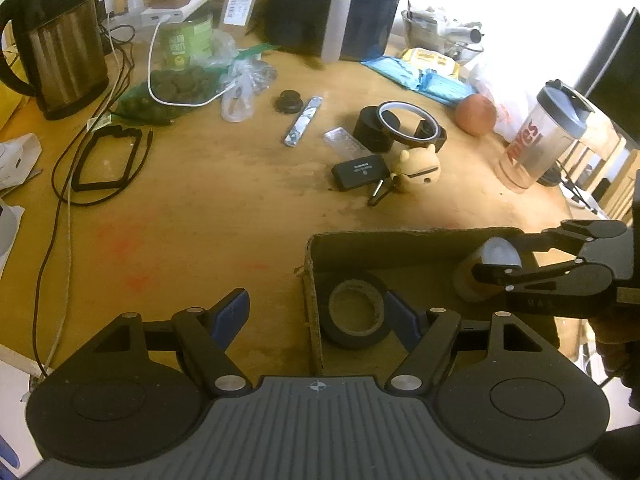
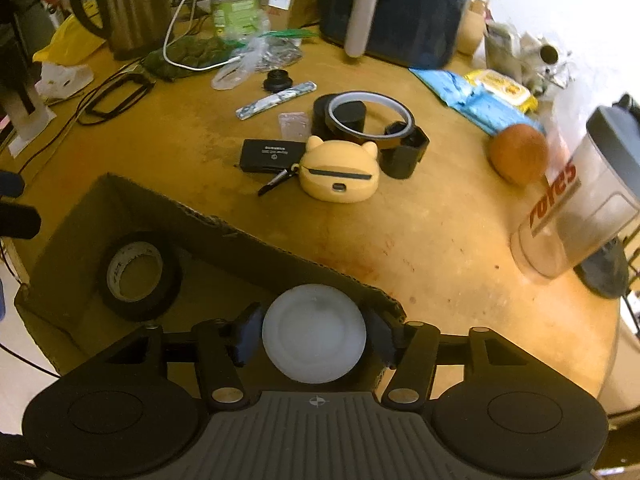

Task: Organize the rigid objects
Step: 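Lower the white jar into the box and open the right tool, then grasp the yellow bear-shaped case with the right tool while the left tool moves toward the tape ring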

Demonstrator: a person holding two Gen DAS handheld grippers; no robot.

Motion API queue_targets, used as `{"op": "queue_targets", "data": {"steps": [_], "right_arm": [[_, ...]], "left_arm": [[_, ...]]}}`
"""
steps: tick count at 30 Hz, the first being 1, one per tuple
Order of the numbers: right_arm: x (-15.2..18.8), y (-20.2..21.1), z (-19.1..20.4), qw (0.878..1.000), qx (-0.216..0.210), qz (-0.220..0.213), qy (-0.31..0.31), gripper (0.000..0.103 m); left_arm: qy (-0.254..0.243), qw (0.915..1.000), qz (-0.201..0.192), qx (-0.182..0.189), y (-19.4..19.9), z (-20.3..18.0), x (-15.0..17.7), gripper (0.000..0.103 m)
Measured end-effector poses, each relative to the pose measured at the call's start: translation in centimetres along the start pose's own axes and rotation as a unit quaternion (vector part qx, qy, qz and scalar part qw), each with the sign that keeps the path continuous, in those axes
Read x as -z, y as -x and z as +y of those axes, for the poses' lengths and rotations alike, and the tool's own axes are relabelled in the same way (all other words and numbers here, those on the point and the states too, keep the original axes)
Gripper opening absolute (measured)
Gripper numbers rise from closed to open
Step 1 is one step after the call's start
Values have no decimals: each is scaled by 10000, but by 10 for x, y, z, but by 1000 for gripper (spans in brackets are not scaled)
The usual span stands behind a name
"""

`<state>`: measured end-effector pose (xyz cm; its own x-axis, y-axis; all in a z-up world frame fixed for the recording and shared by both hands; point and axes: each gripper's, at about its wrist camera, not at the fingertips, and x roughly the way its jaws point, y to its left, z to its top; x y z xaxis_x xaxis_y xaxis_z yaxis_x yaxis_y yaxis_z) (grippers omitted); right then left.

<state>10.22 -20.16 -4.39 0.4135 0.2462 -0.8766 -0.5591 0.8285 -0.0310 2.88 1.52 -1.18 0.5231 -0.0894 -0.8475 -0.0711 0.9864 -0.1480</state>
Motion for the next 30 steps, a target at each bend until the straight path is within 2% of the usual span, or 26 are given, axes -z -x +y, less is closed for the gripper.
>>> {"op": "queue_targets", "data": {"steps": [2, 4, 7, 9, 19, 26, 30], "right_arm": [[-1, 5, 0, 9999, -95, -105, -12, 71], [-2, 10, -1, 9996, -200, -215, -59, 85], [-4, 21, -2, 9985, -257, -461, -138, 99], [-6, 28, -4, 9976, -300, -599, -189, 103], [-9, 32, -17, 9972, -98, -624, -397, 103], [-15, 26, -35, 9948, -20, -599, -826, 103], [-18, 24, -42, 9934, 66, -741, -869, 103]], "left_arm": [[-14, 10000, 8, -7, -1, -1, -1, 74], [-17, 10000, 3, -2, -1, -1, -2, 74], [-28, 10000, -7, 7, -3, -3, -4, 74], [-57, 10000, -25, 16, -3, -5, -6, 74], [-199, 9997, -95, 81, -4, -15, -18, 74], [-163, 9996, -216, 58, 3, -19, -29, 74], [-149, 9996, -236, 16, 5, -19, -32, 74]]}}
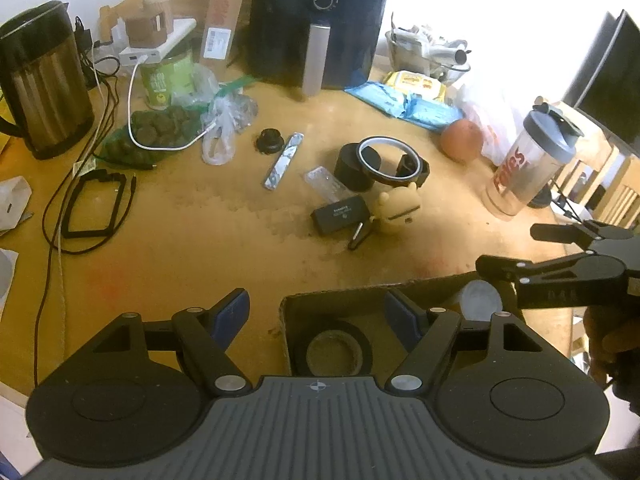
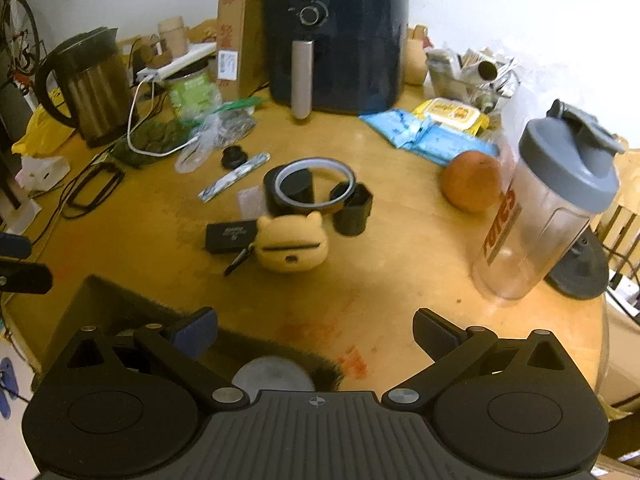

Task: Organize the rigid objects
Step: 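Grasp the yellow bear-shaped case with the right tool while the left tool moves toward the tape ring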

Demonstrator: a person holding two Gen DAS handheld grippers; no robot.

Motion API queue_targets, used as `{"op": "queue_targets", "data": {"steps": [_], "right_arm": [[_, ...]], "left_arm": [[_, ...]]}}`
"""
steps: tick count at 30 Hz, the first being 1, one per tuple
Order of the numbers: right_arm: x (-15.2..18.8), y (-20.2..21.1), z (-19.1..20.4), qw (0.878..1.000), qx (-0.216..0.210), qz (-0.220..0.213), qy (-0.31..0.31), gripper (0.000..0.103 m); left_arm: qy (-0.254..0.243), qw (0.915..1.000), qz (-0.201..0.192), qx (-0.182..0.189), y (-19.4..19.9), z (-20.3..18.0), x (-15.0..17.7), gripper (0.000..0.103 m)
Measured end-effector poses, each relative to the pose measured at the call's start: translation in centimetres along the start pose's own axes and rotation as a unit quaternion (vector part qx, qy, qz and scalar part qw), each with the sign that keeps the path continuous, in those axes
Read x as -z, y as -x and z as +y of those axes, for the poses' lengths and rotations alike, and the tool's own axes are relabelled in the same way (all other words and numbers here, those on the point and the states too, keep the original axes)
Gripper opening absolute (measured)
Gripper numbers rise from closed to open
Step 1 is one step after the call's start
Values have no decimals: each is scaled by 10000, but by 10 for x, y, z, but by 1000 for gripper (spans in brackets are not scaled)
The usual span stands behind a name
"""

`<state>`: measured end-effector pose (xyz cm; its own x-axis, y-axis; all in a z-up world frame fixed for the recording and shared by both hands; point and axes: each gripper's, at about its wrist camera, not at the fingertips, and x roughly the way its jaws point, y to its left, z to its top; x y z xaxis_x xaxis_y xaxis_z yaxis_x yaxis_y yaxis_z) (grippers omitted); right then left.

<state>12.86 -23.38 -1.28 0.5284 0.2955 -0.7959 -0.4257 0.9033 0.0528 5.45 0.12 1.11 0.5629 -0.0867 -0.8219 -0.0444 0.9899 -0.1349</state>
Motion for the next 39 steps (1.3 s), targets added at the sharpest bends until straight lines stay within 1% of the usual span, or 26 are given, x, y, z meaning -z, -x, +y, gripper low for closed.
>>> {"op": "queue_targets", "data": {"steps": [5, 8, 14, 19, 24, 31, 35, 38, 39], "right_arm": [[-9, -9, -7, 9999, -29, 109, -10, 103], [-17, -18, -8, 9997, -84, 206, 105, 103], [-31, -40, -5, 9979, -300, 406, 398, 103], [-45, -58, -1, 9961, -518, 535, 475, 103], [-57, -81, 3, 9954, -515, 669, 462, 103], [-67, -109, 12, 9939, -567, 838, 429, 103], [-71, -126, 13, 9935, -565, 950, 287, 103], [-72, -136, 15, 9924, -601, 1055, 176, 102], [-72, -139, 15, 9921, -622, 1082, 144, 99]], "left_arm": [[57, 10000, 62, -45, -2, 1, 1, 74], [110, 9999, 112, -57, -4, 2, 2, 74], [161, 9997, 182, -88, -6, 2, 4, 74], [209, 9996, 154, -122, -5, 0, 3, 74], [320, 9992, 97, -195, -1, 1, 2, 74], [603, 9976, 126, -300, 2, 7, 6, 74], [776, 9961, 162, -377, 4, 13, 10, 74], [865, 9951, 184, -447, 5, 16, 12, 74], [894, 9947, 189, -466, 5, 17, 12, 74]]}}
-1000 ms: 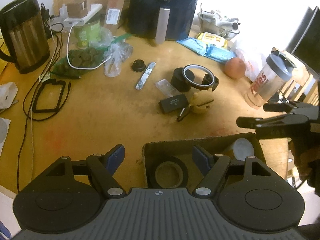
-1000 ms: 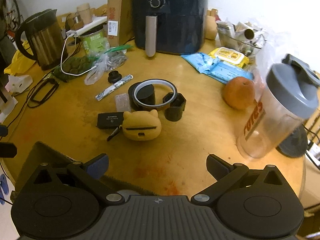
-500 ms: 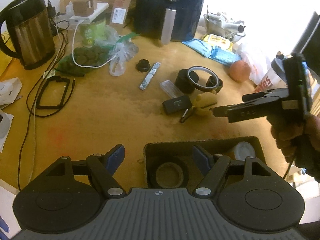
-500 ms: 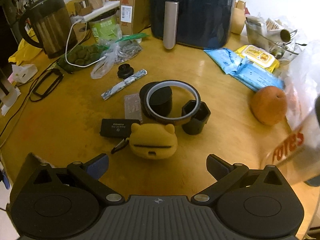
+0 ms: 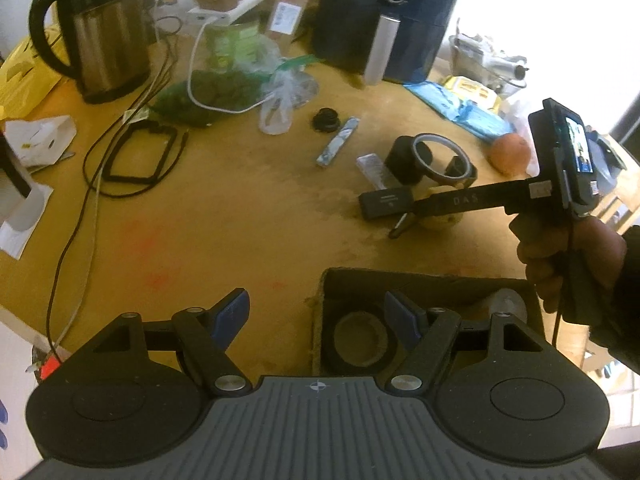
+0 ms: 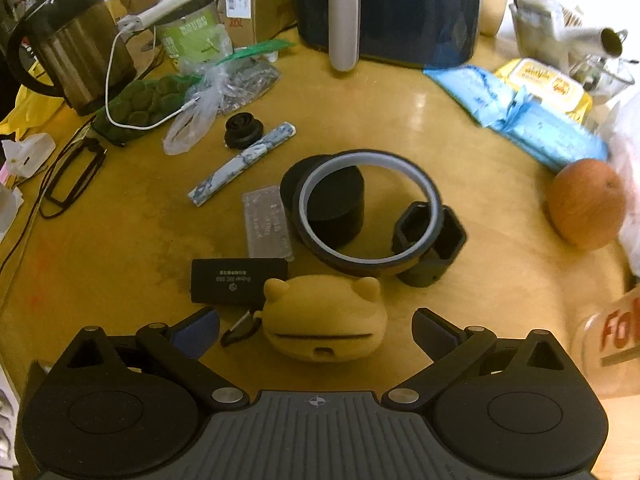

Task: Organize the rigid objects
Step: 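Grasp the yellow bear-shaped case with the right tool while the left tool moves toward the tape ring, then lift the yellow bear case with the right tool while the left tool approaches the black-and-clear tape ring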

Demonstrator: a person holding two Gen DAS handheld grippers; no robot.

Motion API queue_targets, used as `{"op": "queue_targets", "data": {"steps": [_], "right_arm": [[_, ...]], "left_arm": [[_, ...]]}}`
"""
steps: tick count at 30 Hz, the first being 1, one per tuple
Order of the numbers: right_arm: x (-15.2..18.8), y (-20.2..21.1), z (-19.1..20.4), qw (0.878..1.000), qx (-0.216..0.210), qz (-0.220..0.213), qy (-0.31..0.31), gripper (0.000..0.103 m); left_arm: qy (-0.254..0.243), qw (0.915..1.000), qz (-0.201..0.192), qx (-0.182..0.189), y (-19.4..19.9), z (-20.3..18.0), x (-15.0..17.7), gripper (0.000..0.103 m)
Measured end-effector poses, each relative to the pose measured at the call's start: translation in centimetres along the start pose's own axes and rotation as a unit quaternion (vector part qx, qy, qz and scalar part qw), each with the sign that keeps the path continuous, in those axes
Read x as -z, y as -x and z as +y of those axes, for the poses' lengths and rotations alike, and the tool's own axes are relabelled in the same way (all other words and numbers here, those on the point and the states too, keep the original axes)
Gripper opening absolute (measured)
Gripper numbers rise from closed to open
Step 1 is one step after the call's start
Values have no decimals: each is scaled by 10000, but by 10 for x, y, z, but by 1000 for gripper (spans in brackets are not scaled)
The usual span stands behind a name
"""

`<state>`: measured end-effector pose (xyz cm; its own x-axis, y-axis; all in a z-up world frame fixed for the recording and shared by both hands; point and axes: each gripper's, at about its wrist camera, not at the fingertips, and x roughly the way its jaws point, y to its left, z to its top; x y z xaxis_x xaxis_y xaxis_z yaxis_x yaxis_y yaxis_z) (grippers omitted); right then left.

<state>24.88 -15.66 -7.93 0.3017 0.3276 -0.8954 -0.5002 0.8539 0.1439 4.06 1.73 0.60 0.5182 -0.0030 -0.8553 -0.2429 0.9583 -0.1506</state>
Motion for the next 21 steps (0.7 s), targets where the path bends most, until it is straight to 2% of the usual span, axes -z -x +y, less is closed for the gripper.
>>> {"op": "queue_targets", "data": {"steps": [6, 13, 21], "right_arm": [[-2, -17, -3, 9992, 77, 241, -297, 80], [3, -17, -9, 9985, -37, 177, -514, 79], [3, 5, -13, 9979, -318, -16, -572, 79]], "left_arm": [[147, 9998, 22, -94, 3, 5, 3, 74], [196, 9998, 34, -80, 3, 6, 3, 74], [7, 10000, -4, -11, 1, 1, -1, 74]]}}
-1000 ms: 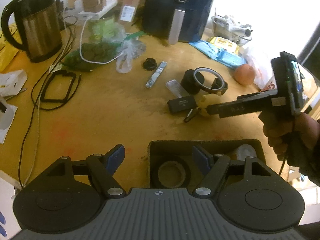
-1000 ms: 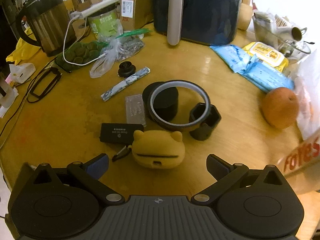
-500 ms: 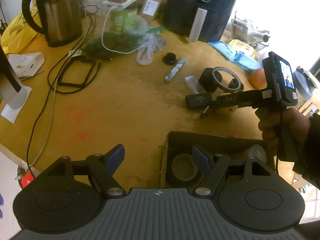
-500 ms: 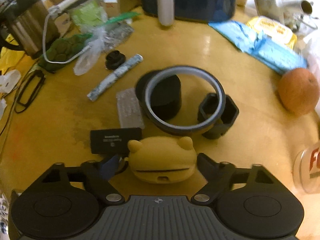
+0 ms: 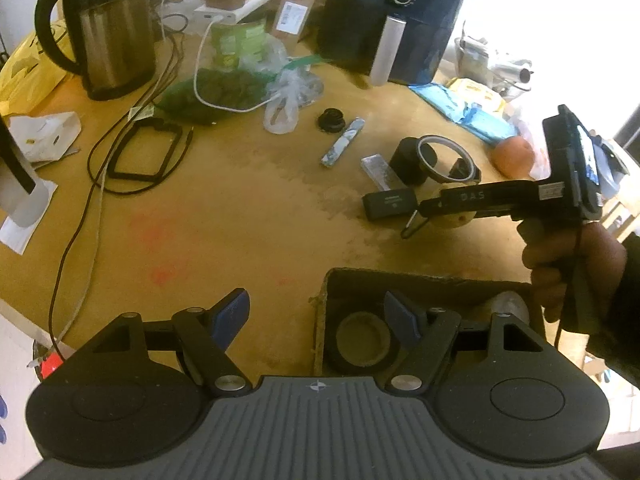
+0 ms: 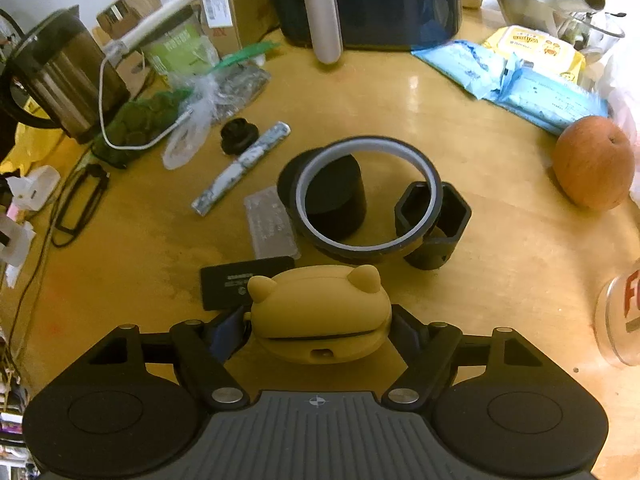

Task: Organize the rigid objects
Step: 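Lift the yellow bear case with the right tool while the left tool approaches the black-and-clear tape ring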

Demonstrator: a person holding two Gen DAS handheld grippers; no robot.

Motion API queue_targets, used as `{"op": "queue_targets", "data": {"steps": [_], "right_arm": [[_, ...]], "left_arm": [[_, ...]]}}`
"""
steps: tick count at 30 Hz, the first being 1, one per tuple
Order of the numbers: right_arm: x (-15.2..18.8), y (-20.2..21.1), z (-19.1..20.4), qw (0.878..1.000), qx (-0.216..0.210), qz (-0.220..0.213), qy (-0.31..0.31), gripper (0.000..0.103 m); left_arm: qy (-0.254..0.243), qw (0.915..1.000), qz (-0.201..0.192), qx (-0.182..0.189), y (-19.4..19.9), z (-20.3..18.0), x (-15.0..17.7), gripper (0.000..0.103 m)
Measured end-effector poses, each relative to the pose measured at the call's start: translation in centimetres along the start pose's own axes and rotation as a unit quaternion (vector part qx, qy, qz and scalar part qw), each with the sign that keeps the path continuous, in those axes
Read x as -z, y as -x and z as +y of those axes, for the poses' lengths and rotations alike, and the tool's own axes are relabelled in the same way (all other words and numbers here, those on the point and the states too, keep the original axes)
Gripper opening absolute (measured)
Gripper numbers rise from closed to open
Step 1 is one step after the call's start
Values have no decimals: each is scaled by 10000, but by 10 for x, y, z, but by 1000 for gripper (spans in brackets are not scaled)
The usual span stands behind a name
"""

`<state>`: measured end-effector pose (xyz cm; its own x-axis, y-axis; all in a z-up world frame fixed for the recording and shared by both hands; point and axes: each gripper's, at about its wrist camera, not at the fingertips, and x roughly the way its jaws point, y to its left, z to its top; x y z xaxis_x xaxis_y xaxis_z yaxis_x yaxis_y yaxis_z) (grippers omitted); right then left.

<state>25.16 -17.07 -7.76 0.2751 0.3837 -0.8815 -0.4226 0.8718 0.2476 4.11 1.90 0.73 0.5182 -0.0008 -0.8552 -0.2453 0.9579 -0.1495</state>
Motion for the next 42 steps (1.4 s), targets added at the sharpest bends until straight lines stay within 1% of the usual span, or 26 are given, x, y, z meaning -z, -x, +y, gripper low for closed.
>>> {"op": "queue_targets", "data": {"steps": [8, 16, 19, 24, 29, 35, 42], "right_arm": [[5, 25, -10, 9994, -66, -219, -263, 79], [16, 51, -26, 9974, -28, -443, -572, 79], [22, 62, -33, 9963, 25, -523, -688, 79], [33, 78, -43, 9943, 138, -589, -877, 79], [42, 90, -49, 9925, 273, -643, -1007, 79], [55, 103, -55, 9878, 366, -772, -1302, 79], [65, 114, -57, 9827, 431, -889, -1567, 79]], "left_arm": [[-212, 9997, -77, 92, -3, -5, -7, 74], [-564, 9979, -220, 226, -8, -14, -18, 74], [-807, 9958, -304, 303, -12, -21, -23, 74], [-1278, 9900, -440, 408, -21, -38, -35, 74], [-1554, 9846, -607, 528, -29, -52, -49, 74], [-1704, 9802, -744, 681, -39, -66, -65, 74], [-1699, 9786, -747, 893, -51, -79, -78, 74]]}}
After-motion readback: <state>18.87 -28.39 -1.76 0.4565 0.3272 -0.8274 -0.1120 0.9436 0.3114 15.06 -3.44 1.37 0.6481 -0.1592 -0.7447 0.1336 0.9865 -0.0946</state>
